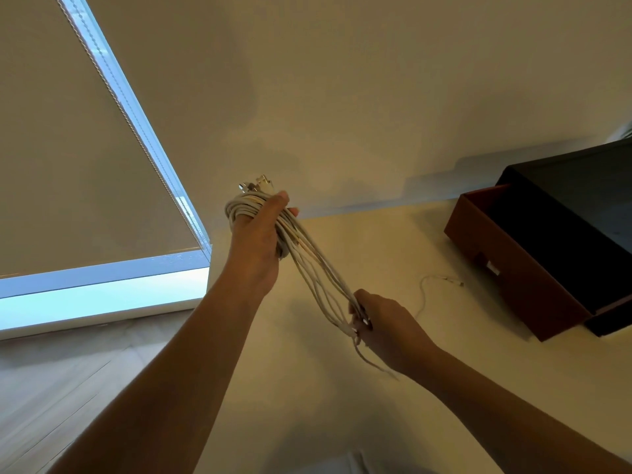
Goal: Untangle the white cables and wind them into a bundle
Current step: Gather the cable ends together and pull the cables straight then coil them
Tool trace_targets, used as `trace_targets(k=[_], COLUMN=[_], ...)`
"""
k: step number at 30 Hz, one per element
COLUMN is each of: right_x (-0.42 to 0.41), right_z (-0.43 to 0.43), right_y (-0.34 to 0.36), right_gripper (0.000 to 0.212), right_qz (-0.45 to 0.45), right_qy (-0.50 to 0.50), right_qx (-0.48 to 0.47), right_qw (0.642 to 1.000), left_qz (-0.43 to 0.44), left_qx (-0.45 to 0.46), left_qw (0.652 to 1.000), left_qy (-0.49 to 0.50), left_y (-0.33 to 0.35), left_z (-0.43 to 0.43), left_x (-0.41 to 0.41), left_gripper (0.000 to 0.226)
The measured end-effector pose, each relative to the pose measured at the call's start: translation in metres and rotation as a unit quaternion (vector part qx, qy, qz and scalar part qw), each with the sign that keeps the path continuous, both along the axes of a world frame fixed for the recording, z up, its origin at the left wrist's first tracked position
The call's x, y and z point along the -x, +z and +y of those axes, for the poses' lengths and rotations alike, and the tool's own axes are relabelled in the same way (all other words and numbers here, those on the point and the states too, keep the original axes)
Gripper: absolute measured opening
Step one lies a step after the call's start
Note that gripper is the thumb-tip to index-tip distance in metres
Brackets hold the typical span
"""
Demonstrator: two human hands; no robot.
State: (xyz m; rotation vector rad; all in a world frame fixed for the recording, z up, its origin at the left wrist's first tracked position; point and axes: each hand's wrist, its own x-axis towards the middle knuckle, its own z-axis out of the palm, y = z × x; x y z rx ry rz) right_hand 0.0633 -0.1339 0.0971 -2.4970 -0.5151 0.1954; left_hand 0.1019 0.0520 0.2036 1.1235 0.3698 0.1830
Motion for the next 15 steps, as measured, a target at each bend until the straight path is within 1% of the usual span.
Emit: trace_targets(k=[4,7,9,10,13,15], right_x=[-0.008,-0.01,-0.01,-0.01,-0.01,-0.008], right_z=[-0.006,-0.011,-0.013,-0.014,-0.015,-0.015], right_y=[-0.014,-0.022,-0.022,-0.023,-0.021,-0.022], right_gripper=[0.009,0.02,0.022,0.022,0.017,0.018], right_qz=[-0.083,-0.085,-0.092,-0.081,-0.004,-0.01], right_qy=[-0.002,0.002,0.015,0.019,0.028,0.028], right_qx=[0.038,0.008,0.001,-0.007,-0.059,-0.054], right_qw=[0.996,0.996,0.996,0.996,0.998,0.998], left_qz=[0.01,0.008,0.007,0.006,0.009,0.01], left_qx=[0.003,-0.007,-0.013,-0.014,-0.012,-0.009], left_qw=[1.0,1.0,1.0,1.0,1.0,1.0], left_qy=[-0.009,-0.008,-0.008,-0.008,-0.009,-0.011], left_y=[-0.004,-0.005,-0.005,-0.005,-0.004,-0.005], left_z=[-0.001,0.002,0.003,0.003,0.003,0.003], left_x=[0.002,0.002,0.001,0.001,0.001,0.002], left_gripper=[0.018,0.018,0.017,0.017,0.018,0.018])
